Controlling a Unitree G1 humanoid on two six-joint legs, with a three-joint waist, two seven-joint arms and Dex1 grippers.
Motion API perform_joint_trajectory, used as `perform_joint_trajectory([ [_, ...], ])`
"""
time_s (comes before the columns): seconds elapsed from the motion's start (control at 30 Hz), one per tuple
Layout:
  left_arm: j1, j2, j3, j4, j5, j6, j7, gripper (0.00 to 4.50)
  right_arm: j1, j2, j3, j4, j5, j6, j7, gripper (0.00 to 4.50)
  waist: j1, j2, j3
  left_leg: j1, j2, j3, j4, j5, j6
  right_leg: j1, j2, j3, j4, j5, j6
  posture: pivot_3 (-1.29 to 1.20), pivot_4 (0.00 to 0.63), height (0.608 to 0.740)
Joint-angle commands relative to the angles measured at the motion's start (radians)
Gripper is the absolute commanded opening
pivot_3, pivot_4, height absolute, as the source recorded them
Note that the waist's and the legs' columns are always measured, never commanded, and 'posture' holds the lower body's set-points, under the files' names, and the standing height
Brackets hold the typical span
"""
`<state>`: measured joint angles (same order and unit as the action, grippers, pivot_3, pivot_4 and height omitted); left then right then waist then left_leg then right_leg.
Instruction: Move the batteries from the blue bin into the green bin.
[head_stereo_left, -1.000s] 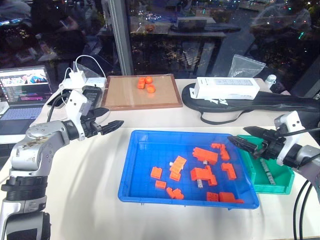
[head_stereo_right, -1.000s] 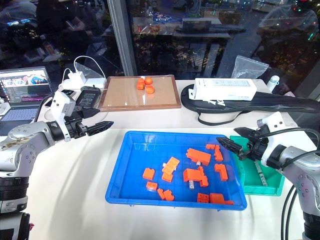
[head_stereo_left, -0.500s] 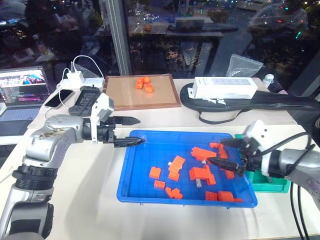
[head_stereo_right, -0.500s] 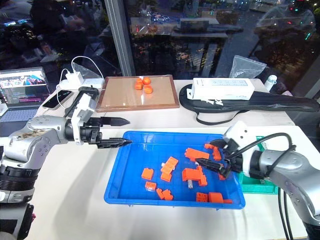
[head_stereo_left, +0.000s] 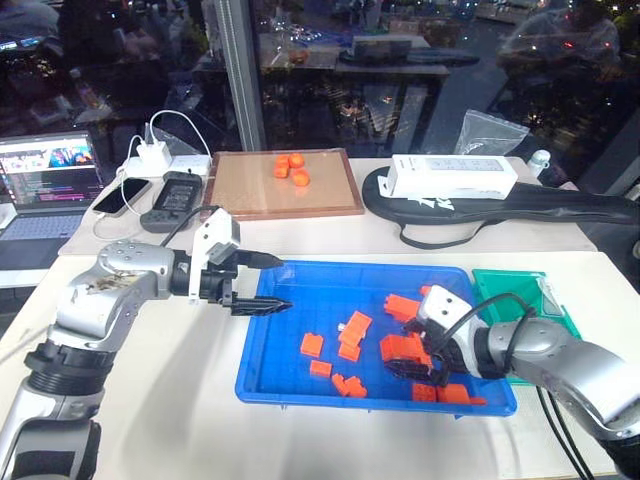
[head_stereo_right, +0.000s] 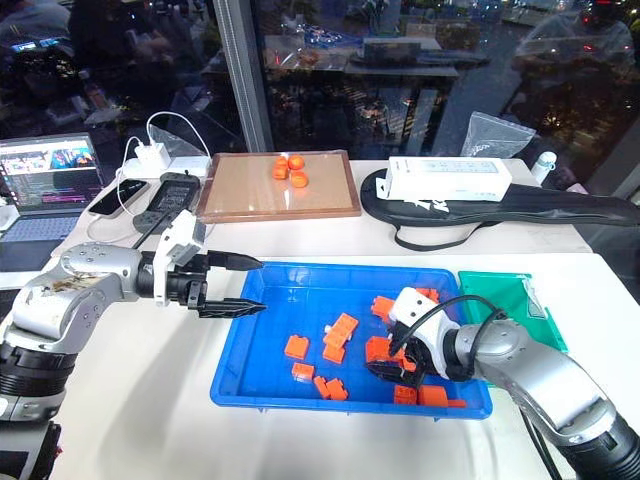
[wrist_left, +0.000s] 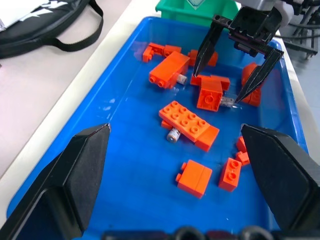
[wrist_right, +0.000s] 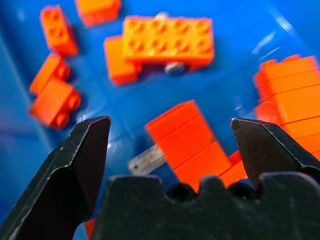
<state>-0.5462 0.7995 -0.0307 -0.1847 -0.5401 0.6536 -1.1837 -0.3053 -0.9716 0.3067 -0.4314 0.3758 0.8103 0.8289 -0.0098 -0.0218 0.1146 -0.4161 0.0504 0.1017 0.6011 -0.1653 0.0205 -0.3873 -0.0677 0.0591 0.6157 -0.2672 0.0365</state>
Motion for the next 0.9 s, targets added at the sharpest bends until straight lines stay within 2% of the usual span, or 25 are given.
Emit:
perform_joint_trajectory([
  [0.03, 0.004, 0.015, 0.041, -0.038, -0.012, -0.009, 0.015, 4.50, -0.012, 0.008, -0.007, -0.017, -0.021, -0.030, 0.031, 2.35, -0.001, 0.000, 0.000, 0.000, 0.000, 0.000, 0.000, 0.000, 0.000, 0.000, 0.000, 0.000, 0.000, 0.000, 0.000, 0.00, 0.150, 0.740],
  [0.13, 0.014, 0.007, 0.041, -0.045, -0.011, -0.010, 0.026, 4.50, -0.023, 0.012, -0.022, -0.023, -0.029, -0.036, 0.043, 1.46, 0.000, 0.000, 0.000, 0.000, 0.000, 0.000, 0.001, 0.000, 0.000, 0.000, 0.000, 0.000, 0.001, 0.000, 0.000, 0.00, 0.150, 0.740],
  [0.3, 0.020, 0.001, 0.031, -0.039, 0.001, -0.025, 0.035, 4.50, -0.068, -0.018, -0.071, -0.042, -0.024, -0.048, 0.091, 1.46, 0.000, 0.000, 0.000, 0.000, 0.000, 0.000, 0.003, 0.000, 0.000, 0.000, 0.000, 0.000, 0.003, 0.000, 0.000, 0.00, 0.150, 0.740],
  [0.43, 0.015, -0.006, 0.026, -0.034, 0.008, -0.032, 0.043, 4.50, -0.152, 0.016, -0.068, -0.038, -0.015, -0.040, 0.114, 1.46, -0.001, 0.000, 0.000, 0.000, 0.001, 0.000, 0.004, 0.000, 0.000, -0.001, 0.000, 0.000, 0.005, 0.000, 0.000, 0.00, 0.150, 0.740],
  [0.63, 0.049, 0.021, 0.039, -0.039, 0.029, -0.048, 0.045, 4.50, -0.364, 0.242, 0.075, 0.178, -0.161, -0.159, 0.070, 1.46, -0.010, 0.000, 0.000, 0.001, 0.001, -0.002, 0.005, 0.000, 0.000, -0.002, 0.004, 0.003, 0.009, 0.000, -0.002, 0.00, 0.150, 0.740],
  [0.8, 0.131, 0.070, 0.105, -0.102, 0.001, -0.019, 0.054, 4.50, -0.542, 0.430, 0.188, 0.500, -0.340, -0.385, 0.033, 1.46, -0.008, 0.000, 0.000, 0.001, 0.002, -0.002, 0.005, 0.000, 0.000, -0.003, 0.006, 0.002, 0.011, -0.001, -0.004, 0.00, 0.150, 0.740],
  [0.9, 0.174, 0.087, 0.139, -0.154, -0.031, 0.009, 0.060, 4.50, -0.574, 0.544, 0.187, 0.622, -0.335, -0.414, 0.041, 1.46, -0.006, 0.000, 0.000, 0.001, 0.003, -0.001, 0.005, 0.000, 0.000, -0.004, 0.006, 0.002, 0.012, -0.001, -0.005, 0.00, 0.150, 0.740],
])
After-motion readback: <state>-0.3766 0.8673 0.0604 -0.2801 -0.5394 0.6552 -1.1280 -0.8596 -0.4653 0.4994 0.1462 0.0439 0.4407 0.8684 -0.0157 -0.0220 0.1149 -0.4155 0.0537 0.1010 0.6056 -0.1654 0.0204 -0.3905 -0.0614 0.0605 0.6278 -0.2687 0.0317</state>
